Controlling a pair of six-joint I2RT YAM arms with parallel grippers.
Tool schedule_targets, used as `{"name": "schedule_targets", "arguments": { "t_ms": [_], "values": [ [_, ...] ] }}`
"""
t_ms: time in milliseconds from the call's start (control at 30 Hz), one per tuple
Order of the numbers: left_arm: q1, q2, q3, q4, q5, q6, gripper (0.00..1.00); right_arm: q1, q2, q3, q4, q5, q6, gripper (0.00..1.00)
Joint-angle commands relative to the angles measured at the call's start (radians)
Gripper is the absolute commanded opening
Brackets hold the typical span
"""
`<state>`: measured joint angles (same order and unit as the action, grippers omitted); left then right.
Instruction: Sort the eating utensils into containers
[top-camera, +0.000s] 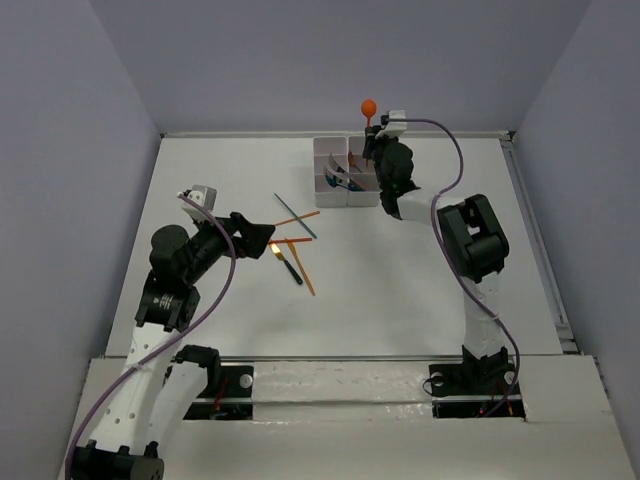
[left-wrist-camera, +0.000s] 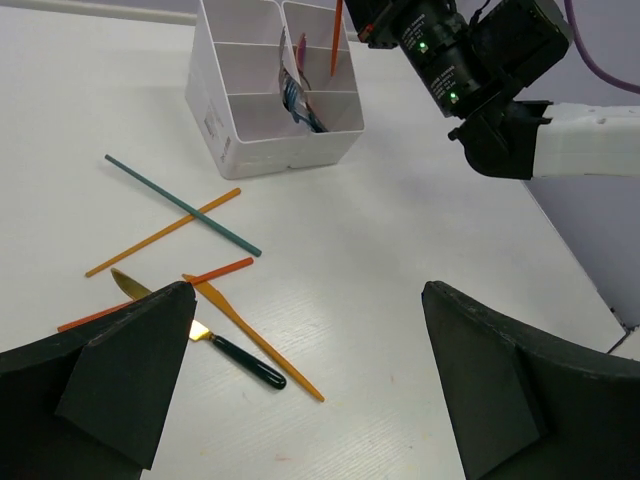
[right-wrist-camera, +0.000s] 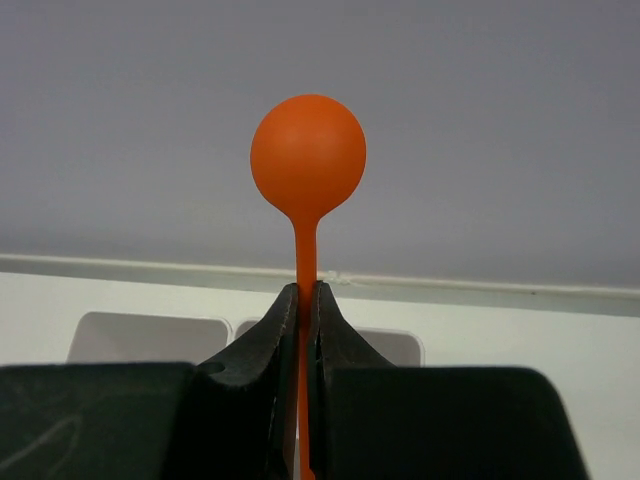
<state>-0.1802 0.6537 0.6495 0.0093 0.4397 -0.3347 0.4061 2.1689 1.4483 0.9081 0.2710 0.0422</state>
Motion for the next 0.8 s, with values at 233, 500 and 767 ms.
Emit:
{"name": "schedule_targets", "arguments": {
  "t_ms": [233, 500, 767],
  "values": [
    [0.018, -0.003, 0.042, 0.021, -0.015, -0.003, 0.99, 0.002, 0.049, -0.008, 0.179, -0.027, -0.025, 0.0],
    [0.018, -0.006, 0.042, 0.026, -0.002, -0.003, 0.99, 0.002, 0.054, -0.057, 0.224, -0.049, -0.013, 0.0],
    [0.018, -0.014, 0.041, 0.027, -0.004, -0.007, 0.99, 0.002, 0.023, -0.127, 0.247, -0.087, 0.018, 0.28]
  ]
}}
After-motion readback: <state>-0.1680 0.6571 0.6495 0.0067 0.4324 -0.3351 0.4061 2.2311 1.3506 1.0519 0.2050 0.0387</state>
